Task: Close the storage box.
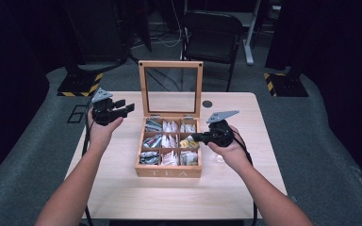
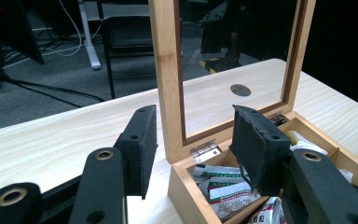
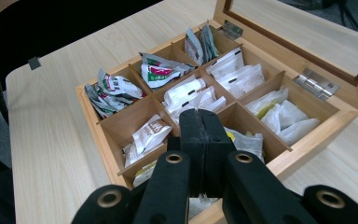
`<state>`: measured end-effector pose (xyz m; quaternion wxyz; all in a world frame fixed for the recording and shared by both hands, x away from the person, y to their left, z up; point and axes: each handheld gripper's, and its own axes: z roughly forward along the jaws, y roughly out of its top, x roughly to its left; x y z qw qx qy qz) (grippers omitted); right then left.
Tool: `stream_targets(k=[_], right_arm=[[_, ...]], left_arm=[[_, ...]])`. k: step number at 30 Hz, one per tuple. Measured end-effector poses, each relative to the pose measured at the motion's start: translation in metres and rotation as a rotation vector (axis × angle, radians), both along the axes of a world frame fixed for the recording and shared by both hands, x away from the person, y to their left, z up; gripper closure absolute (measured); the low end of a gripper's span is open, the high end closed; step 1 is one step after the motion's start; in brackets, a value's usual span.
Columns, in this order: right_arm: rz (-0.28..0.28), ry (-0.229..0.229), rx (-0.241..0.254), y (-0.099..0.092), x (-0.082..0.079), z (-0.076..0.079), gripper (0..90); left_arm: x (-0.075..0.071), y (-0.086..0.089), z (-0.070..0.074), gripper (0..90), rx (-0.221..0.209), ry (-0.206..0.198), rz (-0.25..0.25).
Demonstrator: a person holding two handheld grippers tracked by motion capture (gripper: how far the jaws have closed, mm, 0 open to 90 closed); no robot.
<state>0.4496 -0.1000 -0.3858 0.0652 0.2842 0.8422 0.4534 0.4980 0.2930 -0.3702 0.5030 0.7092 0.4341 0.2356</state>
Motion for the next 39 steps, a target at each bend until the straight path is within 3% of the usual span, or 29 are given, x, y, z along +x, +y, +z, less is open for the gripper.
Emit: stream_targets(k=[15, 25, 39], right_arm=[[-0.076, -0.033, -0.009, -0.033, 0.001, 0.016, 89.8], [-0.149, -0.034, -0.021, -0.064, -0.001, 0.01, 89.8], [-0.201, -0.027, -0.02, -0.084, -0.007, 0.001, 89.8]], left_arm=[[0.0, 0.001, 0.0, 50.4, 0.001, -0.001, 0.002], [0.0, 0.001, 0.0, 50.3, 0.001, -0.001, 0.007], [0.0, 0.001, 0.0, 50.3, 0.003, 0.0, 0.01]])
